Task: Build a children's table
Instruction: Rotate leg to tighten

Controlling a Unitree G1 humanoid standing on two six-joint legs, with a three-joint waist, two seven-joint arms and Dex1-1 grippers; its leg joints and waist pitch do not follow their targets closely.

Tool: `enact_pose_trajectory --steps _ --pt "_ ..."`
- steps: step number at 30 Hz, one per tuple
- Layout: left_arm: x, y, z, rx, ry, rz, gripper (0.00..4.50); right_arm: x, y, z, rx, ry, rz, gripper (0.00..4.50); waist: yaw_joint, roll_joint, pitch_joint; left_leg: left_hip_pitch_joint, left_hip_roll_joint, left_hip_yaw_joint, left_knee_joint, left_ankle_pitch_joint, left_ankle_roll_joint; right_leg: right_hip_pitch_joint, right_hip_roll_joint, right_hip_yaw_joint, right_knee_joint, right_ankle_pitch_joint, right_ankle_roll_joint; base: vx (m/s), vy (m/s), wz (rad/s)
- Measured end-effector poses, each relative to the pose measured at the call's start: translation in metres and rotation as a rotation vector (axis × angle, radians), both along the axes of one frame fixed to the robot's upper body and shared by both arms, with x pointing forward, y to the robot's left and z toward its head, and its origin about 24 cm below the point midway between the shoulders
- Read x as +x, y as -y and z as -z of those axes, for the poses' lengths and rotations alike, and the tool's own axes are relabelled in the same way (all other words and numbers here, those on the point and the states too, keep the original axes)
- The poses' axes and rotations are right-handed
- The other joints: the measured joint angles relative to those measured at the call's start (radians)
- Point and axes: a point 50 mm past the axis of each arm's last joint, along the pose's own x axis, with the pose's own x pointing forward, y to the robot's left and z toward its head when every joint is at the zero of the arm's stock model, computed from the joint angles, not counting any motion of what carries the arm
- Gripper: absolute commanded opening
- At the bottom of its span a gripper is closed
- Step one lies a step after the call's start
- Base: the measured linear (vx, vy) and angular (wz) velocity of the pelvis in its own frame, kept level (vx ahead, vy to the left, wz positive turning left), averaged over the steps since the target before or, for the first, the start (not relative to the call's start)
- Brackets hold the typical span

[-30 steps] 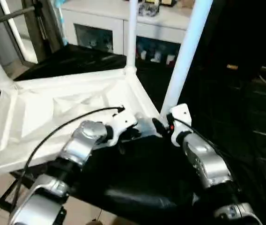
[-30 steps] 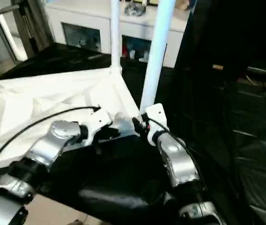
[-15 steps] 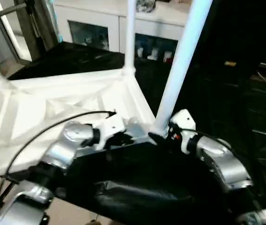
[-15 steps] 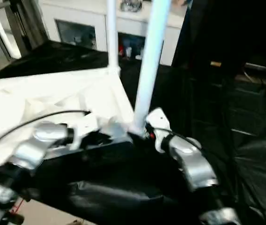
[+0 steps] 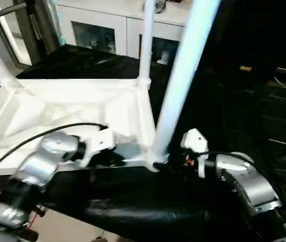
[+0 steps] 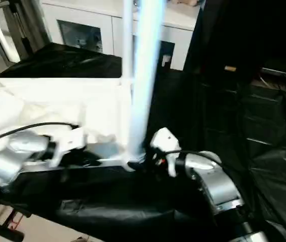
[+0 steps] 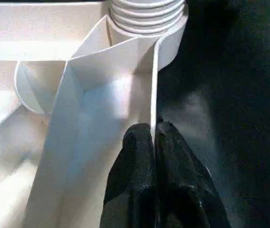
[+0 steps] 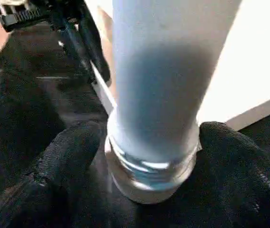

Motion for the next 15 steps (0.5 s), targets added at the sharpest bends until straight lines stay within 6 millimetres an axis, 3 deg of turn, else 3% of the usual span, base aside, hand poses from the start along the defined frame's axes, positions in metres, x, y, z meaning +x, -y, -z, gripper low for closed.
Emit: enact_pose_trajectory --steps 9,13,15 --pt "-0.014 -0.011 -0.005 0.012 -0.001 -0.032 0.00 -0.002 -0.020 0.004 0.042 -0.001 -0.042 3.76 0.000 -0.027 0.002 0.002 0.000 0.001 0.000 0.000 -0.001 0.000 0.000 0.001 0.001 0.000 0.000 0.000 0.000 0.00" --pt "-0.019 -0.014 -0.005 0.014 0.006 -0.041 0.00 0.001 -0.028 0.003 0.042 -0.001 -0.068 3.76 0.002 -0.028 0.002 0.002 0.000 0.001 0.000 0.000 -0.001 0.000 0.000 0.001 0.001 0.000 0.000 0.000 0.000 0.00" --pt "-0.019 -0.014 -0.005 0.011 0.021 -0.045 0.00 0.002 -0.028 0.002 0.039 0.007 -0.069 3.76 0.005 -0.035 0.002 0.002 0.000 0.001 0.000 0.000 -0.001 0.000 0.000 0.001 0.002 0.000 0.000 0.000 0.000 0.00"
